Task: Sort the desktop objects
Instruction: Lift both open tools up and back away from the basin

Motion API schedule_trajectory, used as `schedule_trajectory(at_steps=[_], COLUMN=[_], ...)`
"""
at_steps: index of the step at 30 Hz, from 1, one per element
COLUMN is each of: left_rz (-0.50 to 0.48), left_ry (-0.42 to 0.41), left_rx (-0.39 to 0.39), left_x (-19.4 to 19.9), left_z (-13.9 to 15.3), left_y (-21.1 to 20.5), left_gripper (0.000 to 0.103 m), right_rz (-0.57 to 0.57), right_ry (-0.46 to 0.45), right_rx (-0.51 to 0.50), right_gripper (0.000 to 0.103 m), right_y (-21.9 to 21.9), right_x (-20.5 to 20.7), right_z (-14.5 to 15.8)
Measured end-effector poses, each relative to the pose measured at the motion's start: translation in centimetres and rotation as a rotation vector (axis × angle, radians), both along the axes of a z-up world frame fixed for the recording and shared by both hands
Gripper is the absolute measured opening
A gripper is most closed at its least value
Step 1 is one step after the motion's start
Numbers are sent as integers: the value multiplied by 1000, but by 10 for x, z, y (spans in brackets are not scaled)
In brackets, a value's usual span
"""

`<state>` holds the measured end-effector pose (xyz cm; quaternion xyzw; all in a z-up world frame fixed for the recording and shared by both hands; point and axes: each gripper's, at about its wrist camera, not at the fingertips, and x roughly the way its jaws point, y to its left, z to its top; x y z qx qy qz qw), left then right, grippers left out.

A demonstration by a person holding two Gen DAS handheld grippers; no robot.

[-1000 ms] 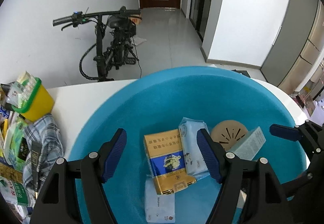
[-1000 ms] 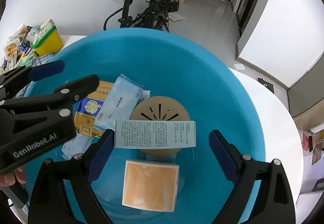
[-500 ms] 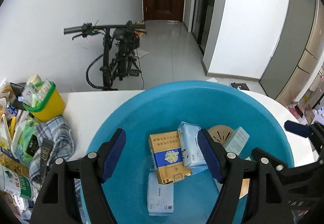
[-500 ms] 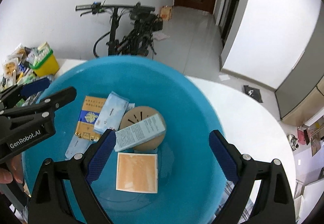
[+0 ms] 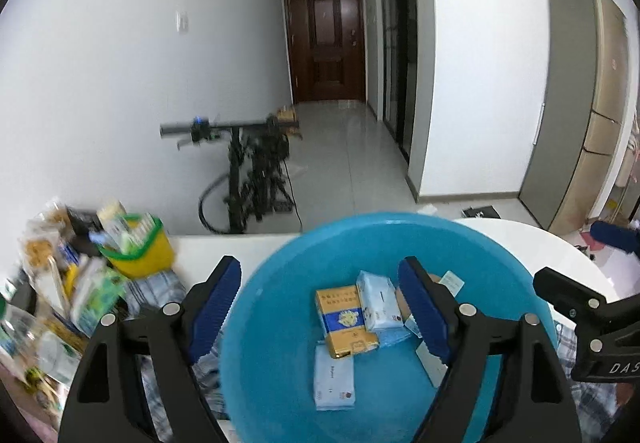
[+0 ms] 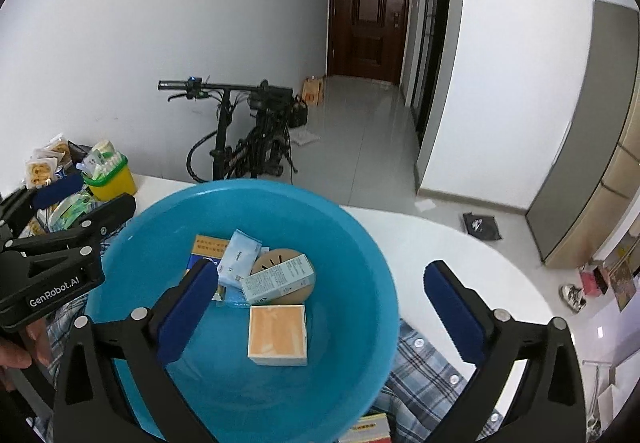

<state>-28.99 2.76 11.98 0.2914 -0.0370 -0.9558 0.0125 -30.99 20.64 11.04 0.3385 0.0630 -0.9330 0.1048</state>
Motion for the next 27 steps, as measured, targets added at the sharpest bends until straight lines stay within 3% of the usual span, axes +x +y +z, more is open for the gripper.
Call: schedule_trajectory(at_steps=[4,6,10,27], left_rz=[-14,-33,-40,-25], left_ry=[64,75,101,208], left_rx=[-16,12,40,11], left_x=[26,38,63,164], left_z=[16,23,35,61], left_y=[4,2,0,6], left_gripper=[89,103,103,103], right_rz=[6,7,2,7], right_ry=[27,43,84,176], right_rx=[3,3,-4,-35], right_gripper=[103,103,103,103], right_y=[3,4,8,19], right_x=[22,33,54,131], right_z=[12,18,27,56])
